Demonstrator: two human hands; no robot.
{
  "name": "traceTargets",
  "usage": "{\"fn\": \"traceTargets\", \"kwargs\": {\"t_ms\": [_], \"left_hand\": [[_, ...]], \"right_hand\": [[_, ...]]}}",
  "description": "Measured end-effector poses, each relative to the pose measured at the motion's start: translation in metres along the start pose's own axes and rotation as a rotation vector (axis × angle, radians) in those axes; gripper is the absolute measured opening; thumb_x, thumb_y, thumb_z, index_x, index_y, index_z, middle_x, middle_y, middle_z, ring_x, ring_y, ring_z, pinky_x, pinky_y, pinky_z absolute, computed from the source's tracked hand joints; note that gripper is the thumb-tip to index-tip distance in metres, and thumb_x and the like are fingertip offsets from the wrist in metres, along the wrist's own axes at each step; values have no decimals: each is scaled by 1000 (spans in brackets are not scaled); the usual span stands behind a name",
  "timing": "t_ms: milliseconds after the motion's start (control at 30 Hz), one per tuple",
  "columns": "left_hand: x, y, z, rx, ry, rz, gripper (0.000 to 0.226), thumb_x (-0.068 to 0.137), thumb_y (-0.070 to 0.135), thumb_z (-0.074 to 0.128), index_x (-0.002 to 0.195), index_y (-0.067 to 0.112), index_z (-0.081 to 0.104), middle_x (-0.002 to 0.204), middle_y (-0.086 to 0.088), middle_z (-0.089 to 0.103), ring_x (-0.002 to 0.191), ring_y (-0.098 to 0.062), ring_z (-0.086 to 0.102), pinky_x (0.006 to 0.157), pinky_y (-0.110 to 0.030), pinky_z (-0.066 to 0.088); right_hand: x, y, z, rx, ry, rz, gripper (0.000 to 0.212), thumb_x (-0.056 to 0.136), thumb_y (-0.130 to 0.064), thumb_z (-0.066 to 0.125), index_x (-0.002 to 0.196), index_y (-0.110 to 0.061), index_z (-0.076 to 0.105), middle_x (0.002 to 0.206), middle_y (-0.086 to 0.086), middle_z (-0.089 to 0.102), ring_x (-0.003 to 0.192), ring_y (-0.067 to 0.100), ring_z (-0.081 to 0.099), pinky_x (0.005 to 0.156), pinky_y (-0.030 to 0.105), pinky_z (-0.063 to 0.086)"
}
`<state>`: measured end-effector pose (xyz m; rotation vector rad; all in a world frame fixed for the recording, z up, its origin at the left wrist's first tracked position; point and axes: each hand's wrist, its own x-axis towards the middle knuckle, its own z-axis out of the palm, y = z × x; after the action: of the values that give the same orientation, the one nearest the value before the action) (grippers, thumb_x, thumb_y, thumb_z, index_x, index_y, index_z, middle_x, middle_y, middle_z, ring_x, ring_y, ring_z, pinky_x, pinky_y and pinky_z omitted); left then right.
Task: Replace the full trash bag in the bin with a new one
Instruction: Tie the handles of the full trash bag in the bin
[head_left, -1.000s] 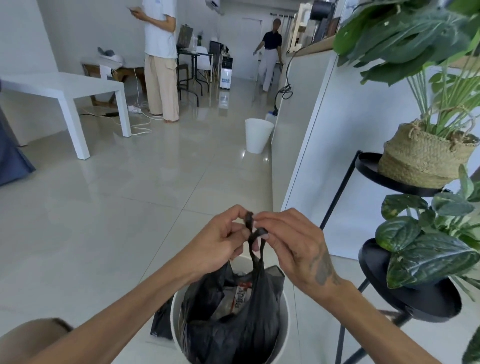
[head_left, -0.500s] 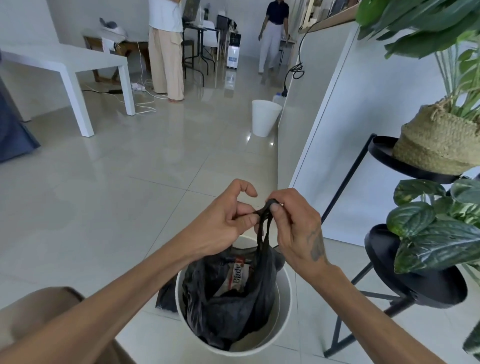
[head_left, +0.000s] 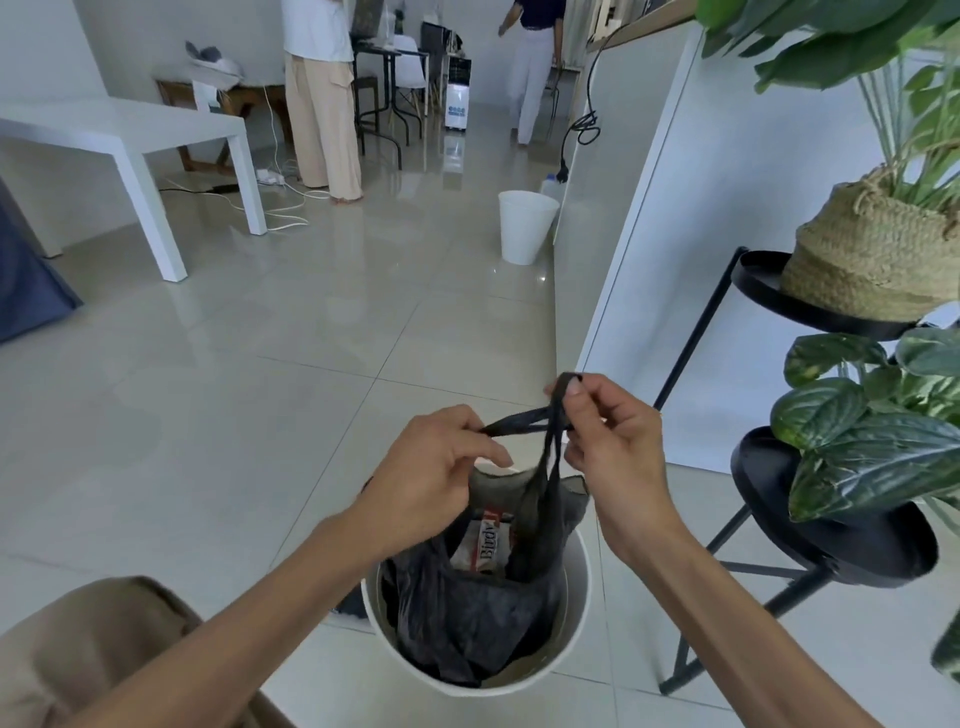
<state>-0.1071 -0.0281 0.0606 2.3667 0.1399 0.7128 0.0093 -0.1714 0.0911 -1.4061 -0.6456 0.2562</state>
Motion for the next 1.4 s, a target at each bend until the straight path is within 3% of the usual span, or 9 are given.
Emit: {"fn": "traceTargets", "kwargs": {"t_ms": [100, 200, 300, 533, 700, 900, 1133, 1300, 1400], "left_hand": [[-8, -4, 15, 242, 101, 30, 30, 92, -10, 53, 115, 0, 71, 87, -12, 60, 78, -32, 57, 68, -45, 49], [-17, 3, 16, 139, 171, 75, 39, 98, 4, 52, 134, 12, 61, 93, -2, 56, 83, -23, 56, 71, -37, 50], [-20, 4, 14, 30, 86, 138, 26, 94, 8, 59, 113, 21, 71, 99, 0, 63, 98, -23, 63, 79, -43, 52], [-20, 1, 3, -61, 46, 54, 15, 76, 18, 85, 91, 20, 82, 85, 4, 70, 87, -16, 61, 75, -45, 51], [-24, 1, 8, -182, -17, -46, 12, 84, 17, 78, 92, 26, 82, 84, 10, 72, 89, -17, 67, 77, -45, 52], [-26, 3, 4, -230, -14, -98, 17, 85, 8, 77, 82, 24, 78, 79, 7, 69, 78, -15, 65, 71, -29, 50], [-34, -20, -34, -743, -224, -618, 24, 93, 8, 55, 77, 9, 72, 104, -9, 70, 109, -26, 62, 103, -37, 42], [-22, -6, -26, -1096, 20, -695, 38, 73, 40, 77, 86, 5, 79, 97, -12, 74, 92, -22, 71, 90, -37, 49], [-12, 5, -17, -1110, 52, -750, 40, 74, 49, 75, 86, 11, 80, 94, -11, 76, 87, -22, 70, 83, -37, 52]], "right_hand": [[-3, 0, 4, 13, -63, 168, 23, 99, -23, 61, 83, -17, 78, 55, -12, 62, 42, 0, 48, 40, 10, 36], [11, 5, -5, -133, -128, 506, 24, 92, -20, 67, 73, -6, 68, 48, -4, 45, 34, 6, 33, 33, 15, 26], [14, 12, -8, -470, -378, 635, 9, 86, -10, 61, 78, -12, 59, 55, 1, 33, 40, 10, 26, 38, 19, 19], [14, 22, -12, -358, -586, 769, 7, 87, -12, 69, 81, -10, 72, 47, -4, 45, 37, 7, 27, 40, 19, 16], [8, 20, -13, -314, -711, 791, 22, 88, -18, 73, 67, -17, 77, 49, -5, 51, 35, 4, 25, 34, 16, 16], [6, 23, -15, -241, -672, 780, 11, 91, -17, 71, 86, -10, 78, 55, -1, 52, 38, 5, 25, 33, 16, 17], [7, 15, -59, -423, -631, 471, 38, 75, -49, 79, 78, -11, 78, 54, -6, 41, 53, 9, 35, 54, 20, 36], [1, 18, -48, 162, -448, 435, 48, 72, -51, 83, 90, -7, 74, 91, 4, 70, 86, 14, 66, 88, 31, 50], [0, 11, -28, 604, -366, 435, 29, 89, -35, 66, 80, -10, 78, 124, 16, 70, 123, 23, 63, 105, 39, 45]]}}
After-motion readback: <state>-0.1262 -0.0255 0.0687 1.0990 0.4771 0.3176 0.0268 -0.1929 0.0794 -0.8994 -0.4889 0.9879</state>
